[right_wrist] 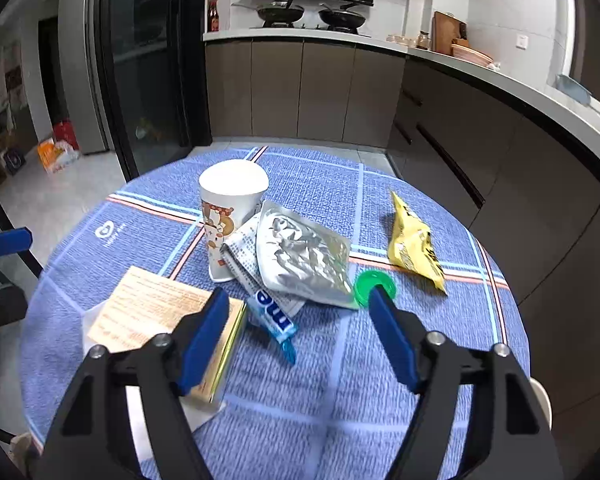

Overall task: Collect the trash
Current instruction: 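Return to the table and grasp a white receipt with the right gripper, then grasp the white paper cup with the left gripper while the right holds the blue wrapper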

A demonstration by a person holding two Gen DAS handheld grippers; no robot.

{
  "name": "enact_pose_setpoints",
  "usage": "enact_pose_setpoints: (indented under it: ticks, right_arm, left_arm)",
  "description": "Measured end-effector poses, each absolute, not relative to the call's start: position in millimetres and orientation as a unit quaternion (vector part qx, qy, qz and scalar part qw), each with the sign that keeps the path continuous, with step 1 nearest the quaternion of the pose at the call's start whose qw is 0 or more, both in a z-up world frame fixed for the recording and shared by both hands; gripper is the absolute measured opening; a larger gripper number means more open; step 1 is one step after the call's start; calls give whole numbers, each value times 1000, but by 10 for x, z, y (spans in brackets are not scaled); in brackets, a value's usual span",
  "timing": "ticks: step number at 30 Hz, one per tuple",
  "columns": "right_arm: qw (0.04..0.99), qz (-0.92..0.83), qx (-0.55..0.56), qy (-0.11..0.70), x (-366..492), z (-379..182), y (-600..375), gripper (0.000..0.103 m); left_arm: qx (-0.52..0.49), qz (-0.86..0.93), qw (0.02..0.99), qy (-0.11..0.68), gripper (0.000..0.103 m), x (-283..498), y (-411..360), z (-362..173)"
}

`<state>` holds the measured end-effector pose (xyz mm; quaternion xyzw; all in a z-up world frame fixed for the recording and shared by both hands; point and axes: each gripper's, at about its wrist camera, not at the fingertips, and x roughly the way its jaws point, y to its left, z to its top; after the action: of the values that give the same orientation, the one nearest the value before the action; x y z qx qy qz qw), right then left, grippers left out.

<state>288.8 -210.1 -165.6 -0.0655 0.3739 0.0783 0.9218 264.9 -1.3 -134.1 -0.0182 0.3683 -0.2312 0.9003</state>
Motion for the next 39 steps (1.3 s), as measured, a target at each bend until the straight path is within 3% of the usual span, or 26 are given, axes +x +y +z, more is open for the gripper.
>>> enact_pose_setpoints:
  ticks: [7,13,18,21,35,37,39]
  right_arm:
    - [919,81,-94,375,3083,-1783,-1989,54]
    - [919,83,-88,374,3153,-1831,-2010,27]
    - [927,73,-91,356,3103,-1794,-2082,15]
    - [933,70,-65,348,3024,-1706,-2212,10]
    - [941,56,-11,335,2723,-1573,-2688,10]
    - [940,56,-5,336,2718,-1577,-2719,10]
    - [940,56,-3,335,2710,-1574,-2722,10]
  left_arm:
    - [-18,-263,891,369,94,2793,-81,-1390]
    - [-17,-267,890,370,94,2957,-191,-1376]
    - [-15,-262,891,371,95,3194,-391,-1354]
    - [-16,-259,892,371,95,3371,-554,-1316]
    - [-1,-213,882,421,95,4086,-1165,-1464]
    - [5,-214,881,422,94,4115,-1211,-1477]
    - [11,-212,880,425,85,4149,-1231,-1492]
